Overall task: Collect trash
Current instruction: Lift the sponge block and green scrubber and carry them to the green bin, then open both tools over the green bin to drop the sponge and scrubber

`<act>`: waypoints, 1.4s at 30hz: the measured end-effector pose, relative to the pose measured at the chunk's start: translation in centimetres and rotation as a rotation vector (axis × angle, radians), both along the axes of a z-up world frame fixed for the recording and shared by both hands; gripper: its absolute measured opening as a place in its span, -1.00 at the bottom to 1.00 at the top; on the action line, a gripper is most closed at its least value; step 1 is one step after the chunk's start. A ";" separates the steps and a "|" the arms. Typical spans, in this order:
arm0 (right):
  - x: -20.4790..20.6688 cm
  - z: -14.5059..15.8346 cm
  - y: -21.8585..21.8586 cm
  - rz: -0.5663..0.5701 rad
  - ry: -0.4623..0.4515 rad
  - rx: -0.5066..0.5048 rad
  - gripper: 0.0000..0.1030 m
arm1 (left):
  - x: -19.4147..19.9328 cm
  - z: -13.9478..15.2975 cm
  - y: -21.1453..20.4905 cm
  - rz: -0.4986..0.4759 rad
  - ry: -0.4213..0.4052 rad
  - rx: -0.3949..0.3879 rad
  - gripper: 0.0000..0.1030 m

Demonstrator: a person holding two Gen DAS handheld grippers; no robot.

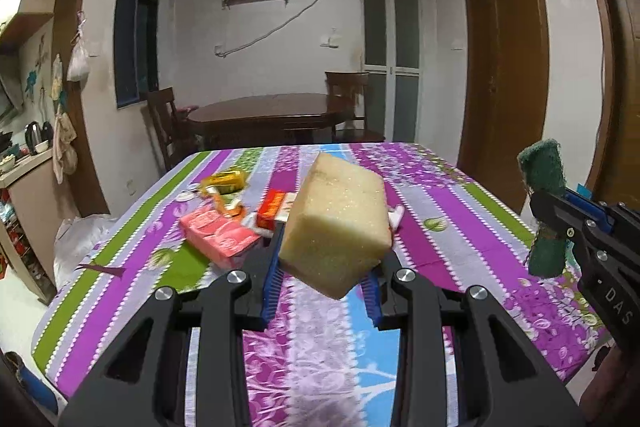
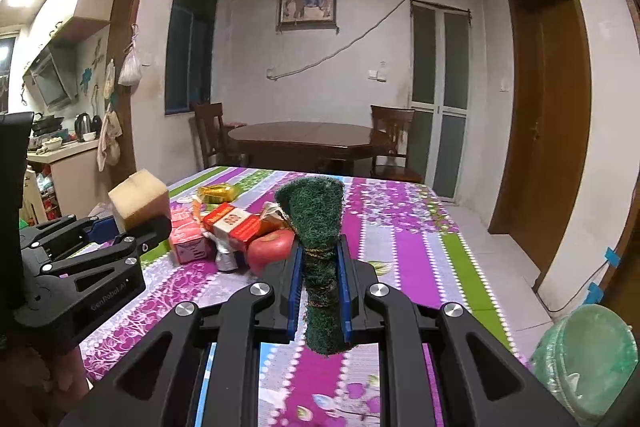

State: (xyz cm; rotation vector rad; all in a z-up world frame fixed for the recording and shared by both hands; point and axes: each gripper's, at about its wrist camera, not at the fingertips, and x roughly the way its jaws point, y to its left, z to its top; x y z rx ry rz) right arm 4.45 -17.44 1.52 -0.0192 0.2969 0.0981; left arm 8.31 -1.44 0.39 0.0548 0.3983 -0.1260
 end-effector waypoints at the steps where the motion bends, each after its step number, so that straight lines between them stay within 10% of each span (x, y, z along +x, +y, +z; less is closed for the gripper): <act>1: -0.1 0.1 -0.6 -0.010 -0.001 0.000 -0.68 | 0.0 0.1 -0.5 -0.008 -0.002 0.003 -0.38; 24: -6.8 1.8 -23.2 -0.412 0.047 0.011 -0.68 | 0.7 0.5 -21.4 -0.417 0.008 0.042 -0.38; 42: -6.6 -6.4 -43.0 -0.601 0.354 0.191 -0.68 | 2.8 -4.2 -38.0 -0.724 0.239 0.075 -0.38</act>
